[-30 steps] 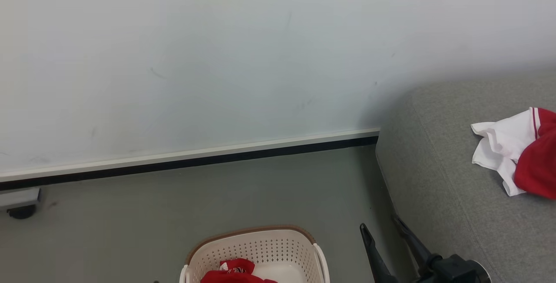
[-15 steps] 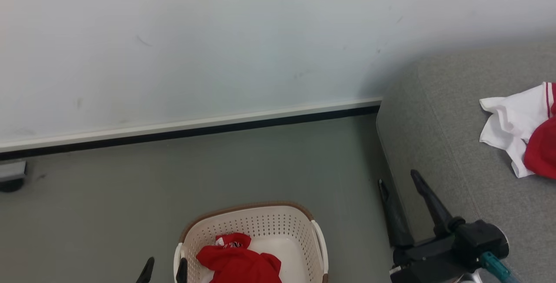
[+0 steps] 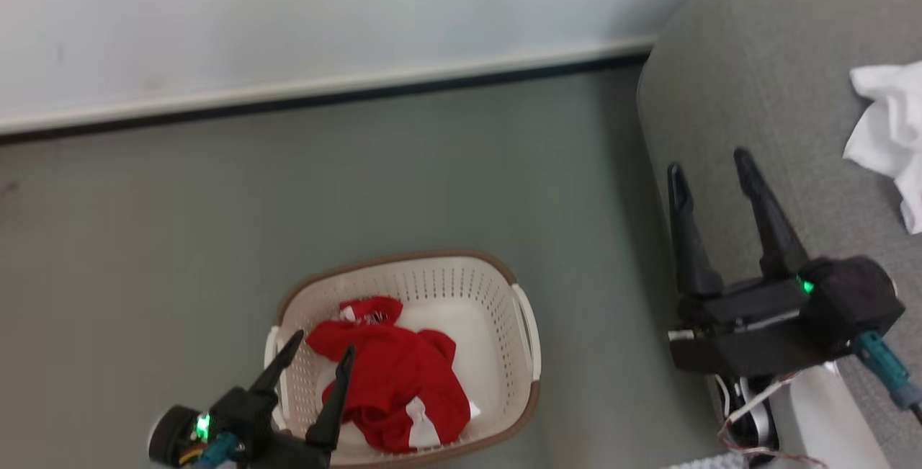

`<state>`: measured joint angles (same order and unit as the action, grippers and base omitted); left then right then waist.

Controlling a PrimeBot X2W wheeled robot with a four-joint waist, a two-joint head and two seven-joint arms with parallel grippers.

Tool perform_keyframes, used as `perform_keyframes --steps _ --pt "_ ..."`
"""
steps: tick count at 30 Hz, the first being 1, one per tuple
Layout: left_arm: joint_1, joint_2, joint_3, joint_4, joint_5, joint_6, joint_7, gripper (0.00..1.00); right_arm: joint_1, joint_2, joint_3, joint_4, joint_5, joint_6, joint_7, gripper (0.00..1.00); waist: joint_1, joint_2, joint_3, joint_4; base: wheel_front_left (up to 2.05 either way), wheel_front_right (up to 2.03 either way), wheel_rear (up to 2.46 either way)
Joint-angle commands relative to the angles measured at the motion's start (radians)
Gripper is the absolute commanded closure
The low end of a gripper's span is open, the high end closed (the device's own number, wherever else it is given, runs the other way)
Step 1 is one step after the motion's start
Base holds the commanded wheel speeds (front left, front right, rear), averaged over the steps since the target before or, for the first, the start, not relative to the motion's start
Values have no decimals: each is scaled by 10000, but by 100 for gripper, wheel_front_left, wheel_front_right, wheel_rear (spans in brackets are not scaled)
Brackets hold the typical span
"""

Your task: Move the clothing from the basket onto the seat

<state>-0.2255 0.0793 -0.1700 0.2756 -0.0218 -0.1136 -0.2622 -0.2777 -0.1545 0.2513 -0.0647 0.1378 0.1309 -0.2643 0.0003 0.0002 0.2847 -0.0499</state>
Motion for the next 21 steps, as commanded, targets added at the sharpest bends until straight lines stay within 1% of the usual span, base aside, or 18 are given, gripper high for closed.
perform_keyframes --steps 1,5,7,13,18,21 --pt "-551 171 -103 429 74 -60 -34 0 -356 -6 8 -146 -117 -3 -7 0 -3 -2 1338 -242 0 0 0" --pt "-1530 488 -590 1312 342 -116 -34 0 -862 72 -11 -384 -160 -3 -7 0 -3 -2 2079 -447 0 0 0" --pt "-1765 535 -741 1517 404 -130 -32 0 -958 101 -32 -426 -180 -3 -7 0 -3 -2 2245 -487 0 0 0" --pt "-3287 978 -1913 2900 784 -157 -32 0 -1334 398 -211 -717 -158 -3 -7 0 -3 -2 3261 -747 0 0 0" --pt "-4671 1221 -2930 4221 826 -160 -32 0 -1700 581 -132 -923 -141 -3 -7 0 -3 -2 4192 -968 0 0 0" --pt "-5423 1266 -3744 5034 793 -162 -32 0 -1989 657 -59 -1027 -172 -3 -7 0 -3 -2 4669 -1117 0 0 0"
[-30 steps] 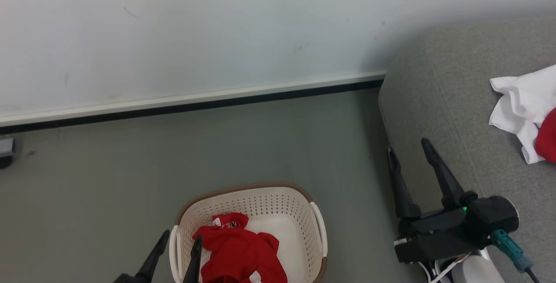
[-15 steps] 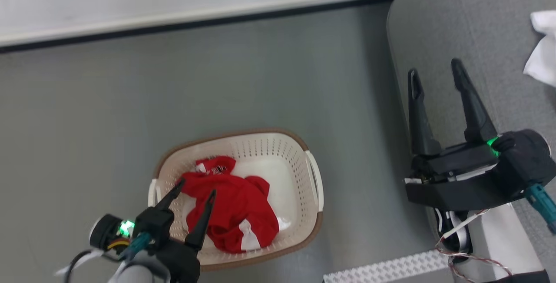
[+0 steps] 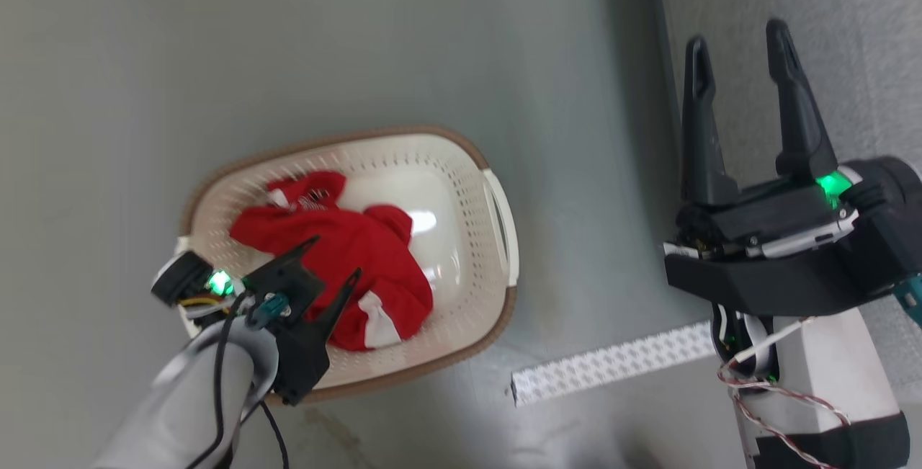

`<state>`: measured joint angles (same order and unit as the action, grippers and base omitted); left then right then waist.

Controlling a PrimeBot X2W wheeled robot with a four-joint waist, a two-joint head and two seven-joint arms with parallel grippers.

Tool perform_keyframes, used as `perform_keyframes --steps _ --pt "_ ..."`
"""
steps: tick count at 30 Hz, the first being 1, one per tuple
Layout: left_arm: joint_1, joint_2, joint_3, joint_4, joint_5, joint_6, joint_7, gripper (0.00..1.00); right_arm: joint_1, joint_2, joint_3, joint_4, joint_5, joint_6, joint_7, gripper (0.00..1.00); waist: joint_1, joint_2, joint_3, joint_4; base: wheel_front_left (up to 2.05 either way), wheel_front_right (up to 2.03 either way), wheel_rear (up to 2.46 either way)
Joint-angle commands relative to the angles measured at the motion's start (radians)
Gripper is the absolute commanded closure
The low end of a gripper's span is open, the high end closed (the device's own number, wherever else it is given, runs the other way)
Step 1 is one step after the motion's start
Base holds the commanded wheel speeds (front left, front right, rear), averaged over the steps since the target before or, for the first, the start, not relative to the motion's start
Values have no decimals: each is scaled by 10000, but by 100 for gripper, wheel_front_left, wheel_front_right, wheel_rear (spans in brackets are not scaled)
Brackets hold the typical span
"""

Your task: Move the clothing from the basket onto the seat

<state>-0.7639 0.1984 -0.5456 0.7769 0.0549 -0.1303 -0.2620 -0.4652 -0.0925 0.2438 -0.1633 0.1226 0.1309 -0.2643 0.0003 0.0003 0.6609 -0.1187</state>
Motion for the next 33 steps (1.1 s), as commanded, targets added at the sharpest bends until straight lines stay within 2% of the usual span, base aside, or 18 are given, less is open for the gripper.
perform_keyframes --steps 1,6,16,25,33 --pt "-283 94 -254 240 11 5 -34 0 -218 64 52 -69 -32 -3 -7 0 -3 -3 1064 -487 0 0 0" --pt "-1198 169 -1237 1382 -234 4 -11 0 -679 201 286 -406 -154 -3 -9 0 -3 -3 1632 -849 0 0 0" --pt "-2515 305 -2498 3015 -265 2 85 0 -1322 357 1016 -1710 -622 -3 -7 0 -3 -3 2659 -1598 0 0 0" --pt "-3350 443 -2830 4138 -250 41 257 0 -1514 436 1353 -2398 -269 -3 -7 0 -3 -3 3342 -2049 0 0 0" --pt "-3600 316 -2968 4575 -319 86 336 0 -1317 438 1322 -2492 -64 -3 -7 0 -3 -3 3491 -2026 0 0 0"
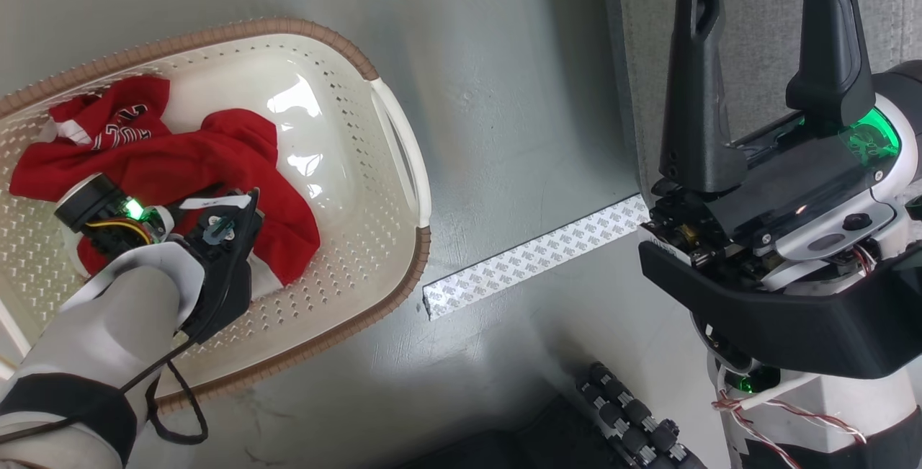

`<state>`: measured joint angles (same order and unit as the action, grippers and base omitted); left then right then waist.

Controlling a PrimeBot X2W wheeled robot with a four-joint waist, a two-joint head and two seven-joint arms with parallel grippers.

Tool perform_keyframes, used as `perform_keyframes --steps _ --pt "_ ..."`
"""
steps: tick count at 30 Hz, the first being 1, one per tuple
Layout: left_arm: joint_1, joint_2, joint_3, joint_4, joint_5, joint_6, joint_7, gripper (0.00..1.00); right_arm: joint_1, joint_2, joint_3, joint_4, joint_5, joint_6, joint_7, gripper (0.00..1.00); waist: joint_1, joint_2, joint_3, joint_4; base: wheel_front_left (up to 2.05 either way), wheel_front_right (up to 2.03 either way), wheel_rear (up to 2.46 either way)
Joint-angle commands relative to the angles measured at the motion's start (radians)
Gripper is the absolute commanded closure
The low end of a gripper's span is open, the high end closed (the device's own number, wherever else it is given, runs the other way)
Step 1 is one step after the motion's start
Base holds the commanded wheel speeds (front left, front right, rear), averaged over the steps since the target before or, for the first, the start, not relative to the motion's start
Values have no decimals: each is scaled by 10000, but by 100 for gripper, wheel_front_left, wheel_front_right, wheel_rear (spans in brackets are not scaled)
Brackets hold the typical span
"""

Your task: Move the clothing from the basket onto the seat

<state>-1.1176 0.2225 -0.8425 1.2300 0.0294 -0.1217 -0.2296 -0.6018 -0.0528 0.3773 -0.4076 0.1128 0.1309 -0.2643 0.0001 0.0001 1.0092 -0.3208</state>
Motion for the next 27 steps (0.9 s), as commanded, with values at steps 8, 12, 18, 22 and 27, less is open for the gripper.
perform_keyframes --steps 8,12,18,22,27 --pt "-280 -50 -110 278 -92 493 0 0 105 40 -115 -56 128 -3 -7 0 -1 -1 41 19 0 0 0" --pt "-278 -125 -42 359 -241 594 22 31 144 39 -124 -110 229 -3 -7 0 -1 -1 37 -1 0 0 0" --pt "-83 -393 92 474 -560 736 180 39 328 38 -139 -73 230 -3 -7 0 -1 -1 20 -18 0 0 0" --pt "-153 -527 41 502 -635 832 267 18 403 38 -156 -76 156 -3 -7 0 -1 -1 59 36 0 0 0" --pt "-248 -555 0 536 -737 827 333 77 440 38 -188 -87 96 -3 -7 0 -1 -1 93 95 0 0 0"
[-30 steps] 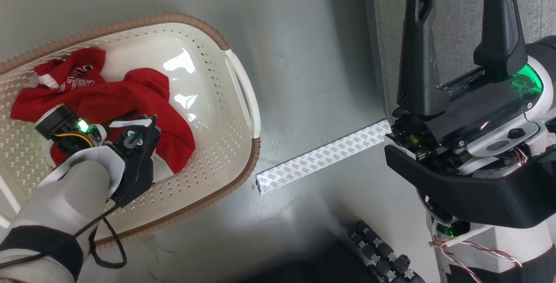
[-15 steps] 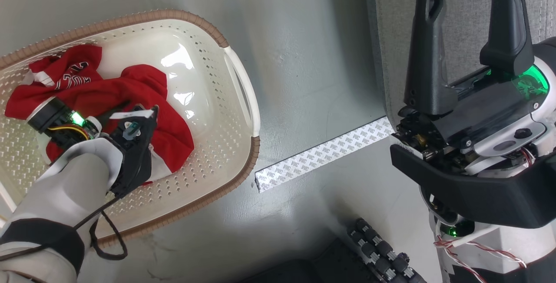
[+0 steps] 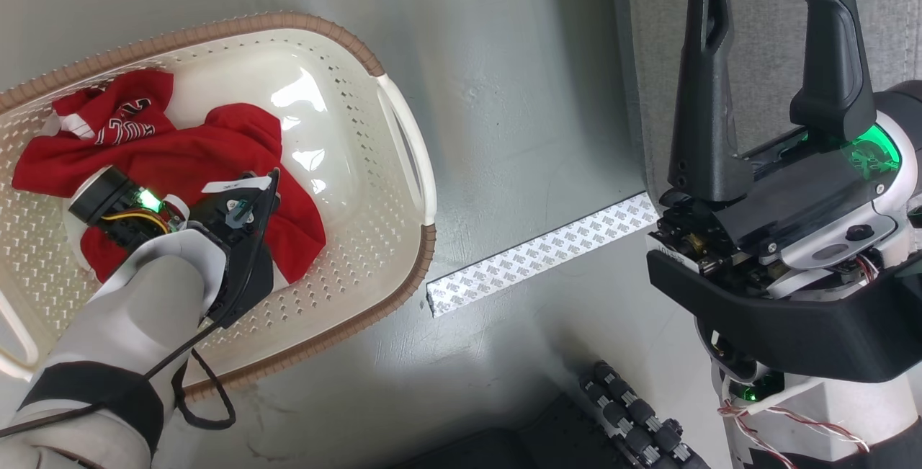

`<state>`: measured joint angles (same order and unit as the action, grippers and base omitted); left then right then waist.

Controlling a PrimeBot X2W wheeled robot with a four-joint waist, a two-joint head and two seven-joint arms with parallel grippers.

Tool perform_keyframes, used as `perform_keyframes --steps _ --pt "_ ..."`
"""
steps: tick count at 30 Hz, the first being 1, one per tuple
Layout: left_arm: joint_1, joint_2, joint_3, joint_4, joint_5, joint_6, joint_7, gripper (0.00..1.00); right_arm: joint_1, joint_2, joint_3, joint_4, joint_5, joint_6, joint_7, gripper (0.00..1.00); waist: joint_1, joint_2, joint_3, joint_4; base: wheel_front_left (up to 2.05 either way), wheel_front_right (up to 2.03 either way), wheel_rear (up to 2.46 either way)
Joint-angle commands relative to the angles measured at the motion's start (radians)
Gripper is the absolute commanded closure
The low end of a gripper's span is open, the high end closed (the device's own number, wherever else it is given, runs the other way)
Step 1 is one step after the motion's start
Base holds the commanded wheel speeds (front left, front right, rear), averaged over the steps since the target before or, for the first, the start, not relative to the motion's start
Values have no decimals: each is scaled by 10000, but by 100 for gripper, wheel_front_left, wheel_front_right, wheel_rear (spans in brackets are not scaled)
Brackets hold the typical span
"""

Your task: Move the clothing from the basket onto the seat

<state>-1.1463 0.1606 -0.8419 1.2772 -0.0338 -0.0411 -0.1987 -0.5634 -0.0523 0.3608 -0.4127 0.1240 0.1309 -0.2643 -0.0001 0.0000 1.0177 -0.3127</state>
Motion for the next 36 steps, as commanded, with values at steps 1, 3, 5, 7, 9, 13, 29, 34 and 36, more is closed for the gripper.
perform_keyframes --steps 1,3,5,7,9,13,29,34,36 --pt "20 60 -30 68 -118 4 -5 94 65 32 -31 -32 -24 -3 -7 0 1 0 11 23 0 0 0" --pt "-10 48 -61 61 -159 -67 -143 100 67 32 -22 -18 -24 -3 -7 0 1 0 10 26 0 0 0" --pt "-41 22 -54 30 -177 -58 -277 100 35 32 -26 0 -11 -3 -7 0 1 0 1 34 0 0 0" --pt "-45 36 -61 -98 -191 -7 -443 100 -44 33 -20 19 77 -3 -7 0 1 0 -26 36 0 0 0" --pt "11 119 13 -256 -302 74 -551 100 -183 33 16 44 161 -3 -7 0 1 0 -68 35 0 0 0" --pt "200 334 165 -614 -485 197 -652 100 -326 31 88 90 278 -3 -7 0 1 0 -177 13 0 0 0" --pt "3205 1503 1625 -5480 -1440 1248 -674 100 249 21 58 1100 195 -3 -8 0 1 0 -3114 930 0 0 0" --pt "4073 1585 2115 -6537 -1477 1490 -675 100 577 -123 112 1441 204 -3 -7 0 1 0 -4142 1197 0 0 0" --pt "4441 1578 2350 -6925 -1545 1538 -675 100 773 -189 133 1570 241 -3 -6 0 1 0 -4559 1271 0 0 0"
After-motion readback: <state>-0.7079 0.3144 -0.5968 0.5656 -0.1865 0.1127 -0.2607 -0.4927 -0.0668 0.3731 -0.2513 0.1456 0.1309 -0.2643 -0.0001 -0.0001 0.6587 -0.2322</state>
